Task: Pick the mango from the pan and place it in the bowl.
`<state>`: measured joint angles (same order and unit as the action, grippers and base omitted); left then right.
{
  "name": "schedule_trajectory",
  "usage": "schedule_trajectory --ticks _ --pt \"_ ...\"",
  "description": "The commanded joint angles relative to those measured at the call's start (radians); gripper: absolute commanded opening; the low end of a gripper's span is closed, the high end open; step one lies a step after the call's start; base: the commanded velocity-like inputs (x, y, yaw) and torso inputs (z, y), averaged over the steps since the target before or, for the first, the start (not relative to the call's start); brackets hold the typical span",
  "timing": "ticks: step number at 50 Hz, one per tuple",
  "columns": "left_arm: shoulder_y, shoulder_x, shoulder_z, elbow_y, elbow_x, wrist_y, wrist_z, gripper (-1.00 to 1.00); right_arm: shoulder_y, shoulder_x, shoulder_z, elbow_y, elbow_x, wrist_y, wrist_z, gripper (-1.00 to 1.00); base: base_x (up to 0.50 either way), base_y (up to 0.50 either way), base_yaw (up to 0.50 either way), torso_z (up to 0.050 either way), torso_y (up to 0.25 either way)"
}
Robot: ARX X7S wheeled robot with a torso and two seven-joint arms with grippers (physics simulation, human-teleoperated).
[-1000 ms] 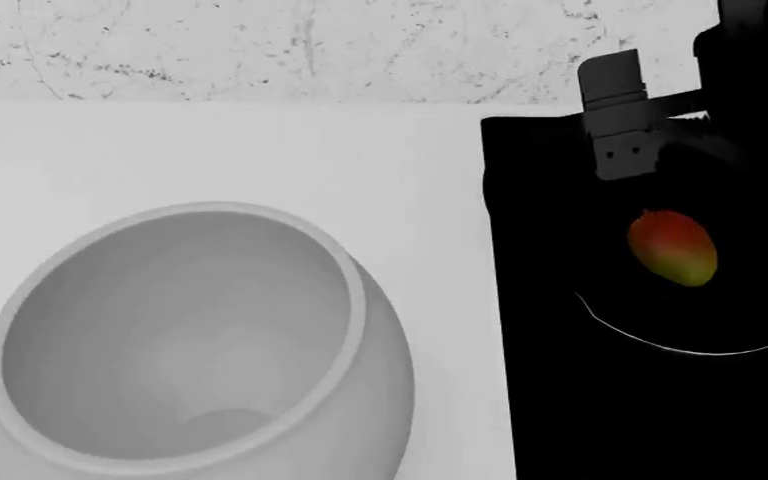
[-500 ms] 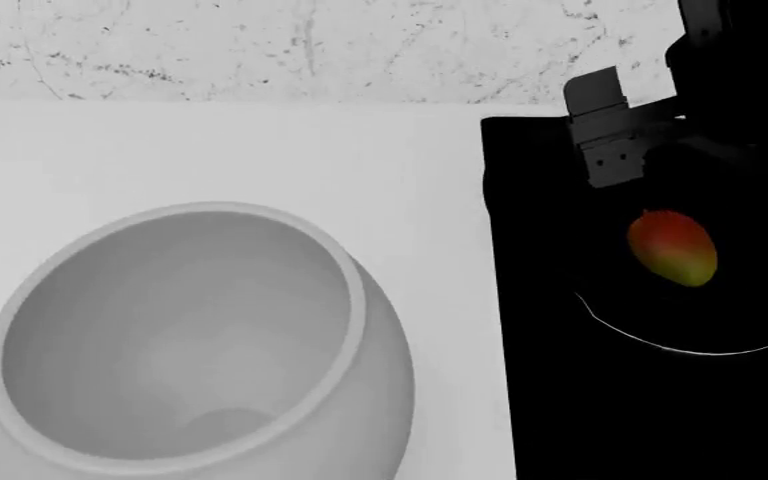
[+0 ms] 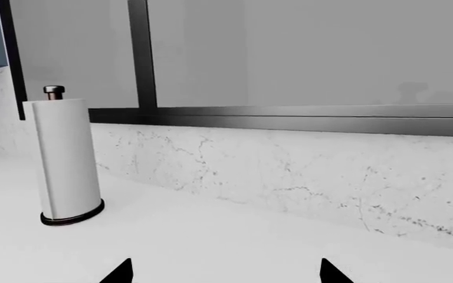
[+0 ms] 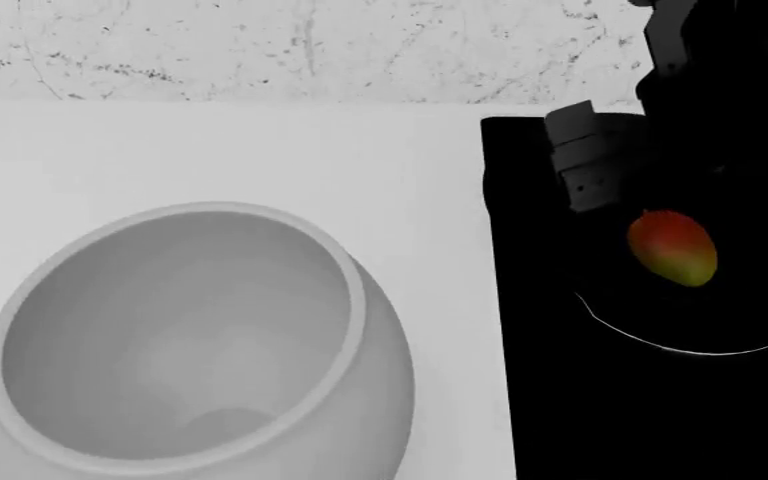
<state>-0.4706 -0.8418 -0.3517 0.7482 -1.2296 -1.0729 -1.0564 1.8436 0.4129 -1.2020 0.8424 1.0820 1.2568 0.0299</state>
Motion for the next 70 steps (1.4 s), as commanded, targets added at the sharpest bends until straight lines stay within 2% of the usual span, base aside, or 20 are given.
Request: schedule_trajectory --ticks 1,19,25,70 --pt "-0.005 -0.001 0.015 0.000 0.002 0.001 -0.005 1.00 -0.030 -0.024 -0.018 0.068 -0.022 -0.048 -0.050 1.00 0.00 0.00 0.00 0.000 0.000" --pt "0.011 -0.002 0.017 -0.003 0.019 0.016 0.009 1.00 -0.065 -0.028 -0.017 0.086 -0.025 -0.062 -0.041 1.00 0.00 0.00 0.00 0.000 0.000" --pt "-0.028 -0.002 0.049 -0.012 0.013 0.009 0.001 1.00 -0.070 -0.028 -0.019 0.096 -0.027 -0.064 -0.043 1.00 0.00 0.00 0.00 0.000 0.000" --pt "0.013 0.010 0.064 -0.019 0.059 0.050 0.023 1.00 -0.115 -0.046 -0.040 0.187 -0.061 -0.112 -0.085 1.00 0.00 0.00 0.00 0.000 0.000"
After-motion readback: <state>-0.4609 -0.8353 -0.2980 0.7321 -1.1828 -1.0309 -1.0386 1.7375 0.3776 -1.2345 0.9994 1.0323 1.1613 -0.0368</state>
